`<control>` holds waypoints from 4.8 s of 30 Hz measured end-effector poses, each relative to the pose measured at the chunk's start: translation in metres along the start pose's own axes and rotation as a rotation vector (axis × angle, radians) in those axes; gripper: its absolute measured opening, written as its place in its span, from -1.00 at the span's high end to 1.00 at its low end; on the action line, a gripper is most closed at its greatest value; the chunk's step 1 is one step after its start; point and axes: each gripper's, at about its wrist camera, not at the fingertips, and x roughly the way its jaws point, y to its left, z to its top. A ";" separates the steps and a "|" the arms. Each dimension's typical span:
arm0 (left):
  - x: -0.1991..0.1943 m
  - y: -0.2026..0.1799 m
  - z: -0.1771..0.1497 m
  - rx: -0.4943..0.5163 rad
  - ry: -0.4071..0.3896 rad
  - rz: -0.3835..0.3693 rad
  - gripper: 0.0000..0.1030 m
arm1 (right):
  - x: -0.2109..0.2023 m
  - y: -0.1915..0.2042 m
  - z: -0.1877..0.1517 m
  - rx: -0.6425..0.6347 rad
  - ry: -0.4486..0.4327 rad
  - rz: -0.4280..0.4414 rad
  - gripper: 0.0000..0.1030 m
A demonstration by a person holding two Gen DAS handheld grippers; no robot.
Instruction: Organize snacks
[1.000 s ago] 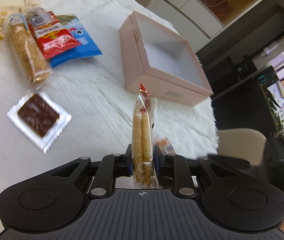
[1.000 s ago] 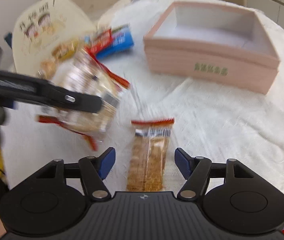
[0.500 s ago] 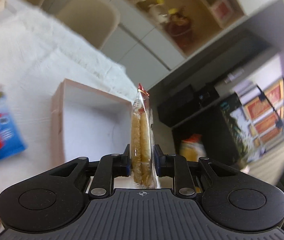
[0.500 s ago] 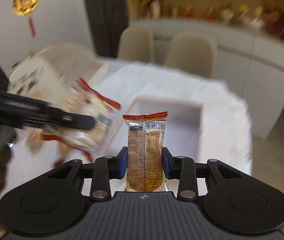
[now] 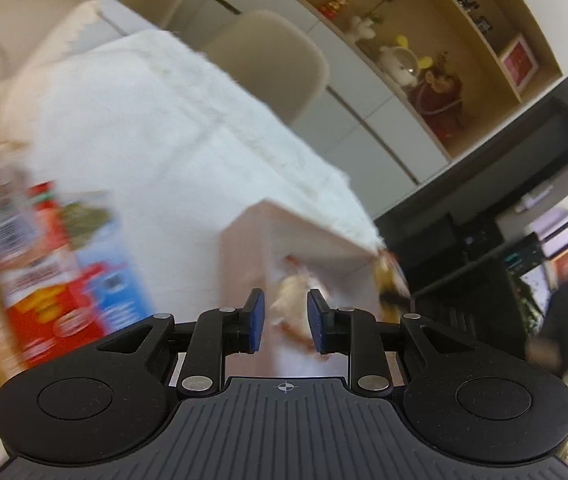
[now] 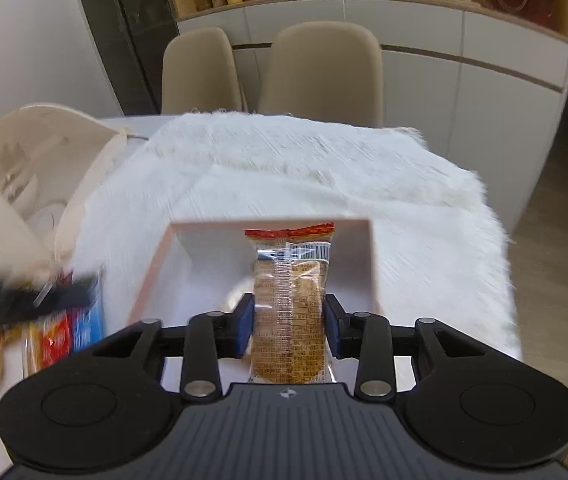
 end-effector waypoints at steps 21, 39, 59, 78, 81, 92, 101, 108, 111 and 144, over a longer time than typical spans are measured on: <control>-0.133 0.113 -0.055 -0.122 -0.080 0.337 0.47 | 0.034 0.073 -0.053 -0.134 0.048 -0.077 -0.05; -0.166 0.211 -0.017 -0.318 -0.261 0.460 0.45 | -0.049 0.137 -0.085 -0.304 -0.030 0.122 -0.37; -0.200 0.138 -0.094 -0.229 -0.071 0.402 0.47 | -0.010 0.246 -0.172 -0.585 0.150 0.275 0.08; -0.108 0.032 -0.115 0.294 0.101 0.451 0.27 | -0.035 0.144 -0.213 -0.287 0.024 0.025 -0.56; -0.105 0.031 -0.113 0.293 0.120 0.434 0.28 | -0.035 0.137 -0.221 -0.224 -0.012 0.017 -0.70; -0.077 0.002 -0.118 0.466 0.148 0.407 0.20 | -0.035 0.132 -0.240 -0.200 -0.118 0.020 -0.90; -0.080 0.026 -0.101 0.306 0.157 0.385 -0.12 | -0.035 0.131 -0.241 -0.198 -0.124 0.019 -0.93; -0.052 0.036 -0.096 0.196 0.200 0.333 -0.52 | -0.035 0.130 -0.241 -0.199 -0.122 0.026 -0.95; -0.049 0.031 -0.100 0.228 0.204 0.341 -0.42 | -0.035 0.130 -0.242 -0.216 -0.099 0.037 -1.00; -0.119 0.009 -0.165 0.214 0.259 0.262 -0.11 | -0.091 0.131 -0.209 -0.413 -0.026 0.160 0.02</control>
